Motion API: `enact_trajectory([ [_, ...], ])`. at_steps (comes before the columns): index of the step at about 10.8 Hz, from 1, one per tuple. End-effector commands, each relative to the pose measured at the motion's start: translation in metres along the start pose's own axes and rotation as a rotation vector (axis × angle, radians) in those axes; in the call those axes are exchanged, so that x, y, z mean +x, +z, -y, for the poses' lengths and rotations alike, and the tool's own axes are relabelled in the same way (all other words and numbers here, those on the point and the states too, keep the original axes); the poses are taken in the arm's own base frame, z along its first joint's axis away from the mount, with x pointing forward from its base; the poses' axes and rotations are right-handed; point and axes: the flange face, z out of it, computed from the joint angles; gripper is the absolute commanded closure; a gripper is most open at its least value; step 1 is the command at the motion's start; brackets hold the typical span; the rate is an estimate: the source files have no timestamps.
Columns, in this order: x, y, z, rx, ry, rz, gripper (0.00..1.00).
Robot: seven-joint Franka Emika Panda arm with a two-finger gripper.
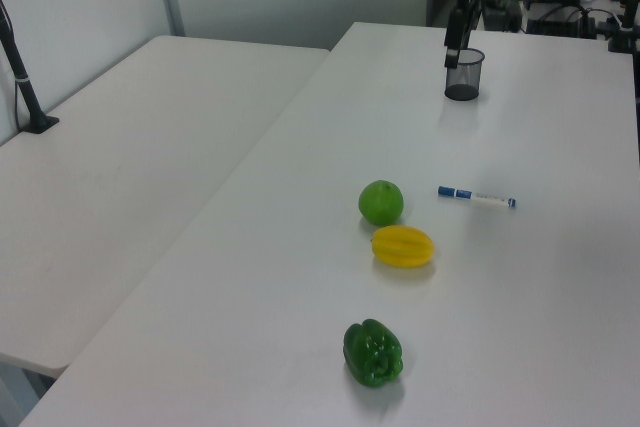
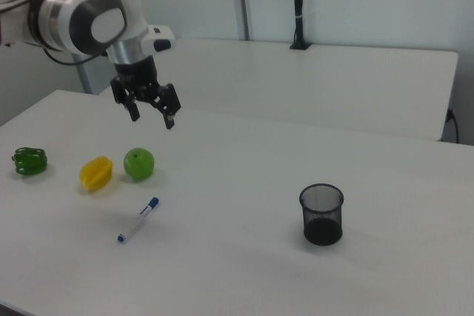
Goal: Place marker
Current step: 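Move the gripper over the blue-capped white marker and lower it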
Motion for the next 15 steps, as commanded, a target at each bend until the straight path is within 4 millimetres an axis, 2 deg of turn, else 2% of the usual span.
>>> enact_trajectory([
  [1,-0.003,0.055,0.013,-0.023,-0.04,0.026,0.0],
  [3,-0.008,0.095,0.019,-0.047,-0.065,0.058,0.0],
  [5,-0.011,0.128,0.03,-0.05,-0.088,0.113,0.05],
  [7,-0.017,0.148,0.037,-0.054,-0.104,0.149,0.12],
  [11,-0.029,0.186,0.054,-0.048,-0.138,0.161,0.34],
  [15,-0.031,0.214,0.059,-0.067,-0.168,0.186,0.37],
])
